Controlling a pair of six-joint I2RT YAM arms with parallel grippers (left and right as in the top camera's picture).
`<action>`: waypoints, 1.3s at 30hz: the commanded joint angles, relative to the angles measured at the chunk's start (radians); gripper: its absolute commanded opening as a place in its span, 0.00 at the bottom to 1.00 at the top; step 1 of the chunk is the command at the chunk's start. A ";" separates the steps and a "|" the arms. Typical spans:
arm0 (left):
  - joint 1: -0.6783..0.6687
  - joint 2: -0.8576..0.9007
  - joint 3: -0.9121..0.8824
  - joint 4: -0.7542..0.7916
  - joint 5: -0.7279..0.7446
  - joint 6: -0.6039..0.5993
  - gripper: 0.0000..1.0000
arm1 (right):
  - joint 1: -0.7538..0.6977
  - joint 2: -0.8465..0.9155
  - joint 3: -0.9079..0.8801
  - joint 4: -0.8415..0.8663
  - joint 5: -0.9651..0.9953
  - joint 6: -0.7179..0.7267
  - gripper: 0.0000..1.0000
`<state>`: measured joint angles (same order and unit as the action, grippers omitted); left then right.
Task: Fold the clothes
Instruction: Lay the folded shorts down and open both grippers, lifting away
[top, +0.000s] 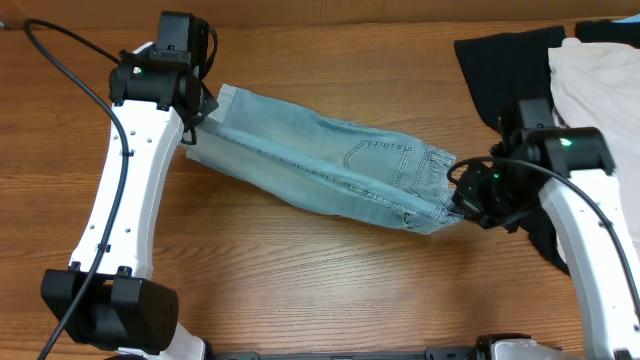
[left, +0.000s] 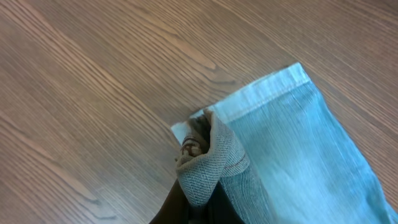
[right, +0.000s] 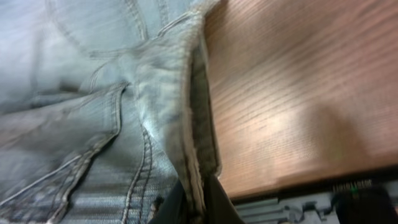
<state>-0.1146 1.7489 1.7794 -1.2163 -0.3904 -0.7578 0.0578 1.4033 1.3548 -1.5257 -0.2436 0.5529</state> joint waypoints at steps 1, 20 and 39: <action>0.023 -0.070 0.032 0.005 -0.135 0.026 0.04 | -0.014 -0.071 0.036 -0.058 0.002 -0.011 0.04; 0.016 -0.005 0.028 0.028 0.000 0.025 0.04 | -0.014 -0.075 -0.063 -0.087 0.051 0.001 0.04; -0.004 0.262 0.028 0.210 0.018 0.002 0.04 | -0.014 0.091 -0.164 0.443 0.177 0.133 0.04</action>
<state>-0.1177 1.9724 1.7832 -1.0409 -0.3298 -0.7521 0.0578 1.4448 1.1965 -1.1229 -0.1394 0.6628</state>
